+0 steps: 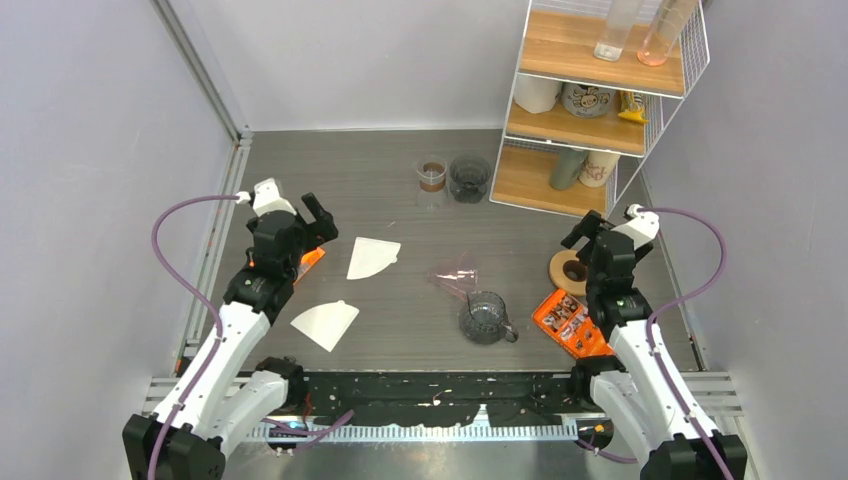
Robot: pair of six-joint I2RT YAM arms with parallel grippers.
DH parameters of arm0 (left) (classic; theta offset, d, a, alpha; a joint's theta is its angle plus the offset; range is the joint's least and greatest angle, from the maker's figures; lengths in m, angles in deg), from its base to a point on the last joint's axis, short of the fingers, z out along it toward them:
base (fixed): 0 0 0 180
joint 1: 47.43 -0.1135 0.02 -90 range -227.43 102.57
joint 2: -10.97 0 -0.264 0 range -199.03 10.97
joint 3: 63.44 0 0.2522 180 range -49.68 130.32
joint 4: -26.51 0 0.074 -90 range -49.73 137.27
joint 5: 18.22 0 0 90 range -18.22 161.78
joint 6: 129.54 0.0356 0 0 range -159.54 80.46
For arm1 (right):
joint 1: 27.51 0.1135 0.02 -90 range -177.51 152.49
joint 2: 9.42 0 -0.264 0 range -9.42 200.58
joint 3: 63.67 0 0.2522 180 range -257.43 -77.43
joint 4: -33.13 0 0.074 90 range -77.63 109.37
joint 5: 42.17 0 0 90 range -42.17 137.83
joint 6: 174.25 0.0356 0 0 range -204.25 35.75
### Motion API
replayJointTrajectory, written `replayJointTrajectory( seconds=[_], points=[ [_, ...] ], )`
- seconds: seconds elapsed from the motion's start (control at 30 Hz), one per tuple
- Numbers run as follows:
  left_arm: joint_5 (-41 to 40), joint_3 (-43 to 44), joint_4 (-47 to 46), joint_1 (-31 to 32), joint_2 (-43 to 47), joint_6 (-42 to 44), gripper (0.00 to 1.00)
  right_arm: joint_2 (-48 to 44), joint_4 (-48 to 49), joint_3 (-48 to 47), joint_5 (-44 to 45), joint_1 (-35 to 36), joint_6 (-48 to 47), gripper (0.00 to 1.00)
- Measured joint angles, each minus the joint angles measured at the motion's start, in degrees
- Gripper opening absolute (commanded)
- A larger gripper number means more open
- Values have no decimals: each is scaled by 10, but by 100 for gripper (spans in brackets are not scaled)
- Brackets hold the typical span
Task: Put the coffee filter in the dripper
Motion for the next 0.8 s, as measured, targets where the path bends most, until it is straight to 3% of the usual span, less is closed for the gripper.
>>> replayJointTrajectory(
  seconds=[0.23, 0.53, 0.8],
  points=[
    [9, -7, -18, 0, 6, 0, 100, 30, -40, -35, -1, 0, 0, 95],
    [40, -17, -80, -2, 5, 0, 99, 118, -165, -140, 20, -3, -1, 96],
    [48, -28, -96, -3, -3, 2, 99, 188, -249, -158, -5, -84, 17, 99]
  ],
)
